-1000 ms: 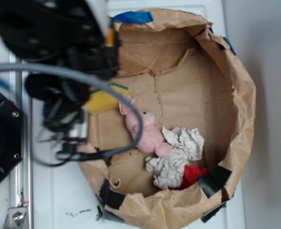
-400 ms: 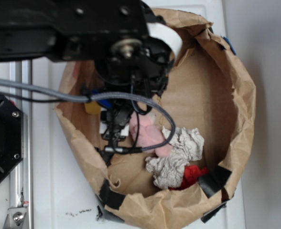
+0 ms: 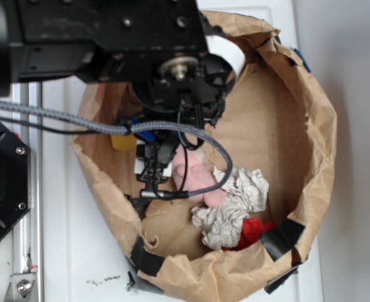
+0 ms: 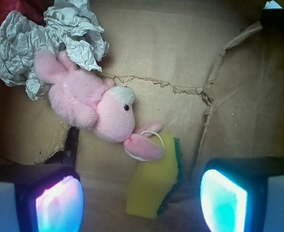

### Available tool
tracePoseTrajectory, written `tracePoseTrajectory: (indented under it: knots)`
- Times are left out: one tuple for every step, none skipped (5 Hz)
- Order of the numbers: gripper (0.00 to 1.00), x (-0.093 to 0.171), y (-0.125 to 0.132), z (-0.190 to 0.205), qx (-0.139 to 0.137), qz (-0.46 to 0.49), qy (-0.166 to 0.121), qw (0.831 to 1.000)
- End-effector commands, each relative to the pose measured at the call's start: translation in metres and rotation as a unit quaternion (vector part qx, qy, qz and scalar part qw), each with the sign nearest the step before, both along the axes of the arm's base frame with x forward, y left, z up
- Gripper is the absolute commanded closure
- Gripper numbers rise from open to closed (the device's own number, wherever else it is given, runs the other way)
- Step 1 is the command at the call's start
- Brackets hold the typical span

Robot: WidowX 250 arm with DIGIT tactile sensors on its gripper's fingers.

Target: Grab the green sponge.

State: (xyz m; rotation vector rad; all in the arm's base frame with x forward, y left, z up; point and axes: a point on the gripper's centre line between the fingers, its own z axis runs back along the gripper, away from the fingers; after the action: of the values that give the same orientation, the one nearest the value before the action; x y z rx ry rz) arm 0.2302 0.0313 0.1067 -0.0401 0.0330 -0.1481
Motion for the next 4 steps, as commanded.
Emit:
tracePoseTrajectory:
  knots:
    - [0.00,-0.003,0.008,-0.010,-0.014,0.030,-0.021,0.999]
    - [0.00,-0.006,0.010,-0.037,-0.028,0.061,-0.028,0.997]
    - [0.00,-0.009,0.010,-0.049,-0.020,0.066,-0.030,0.997]
    - [0.00,-0.002,0.023,-0.064,-0.016,0.080,-0.018,0.996]
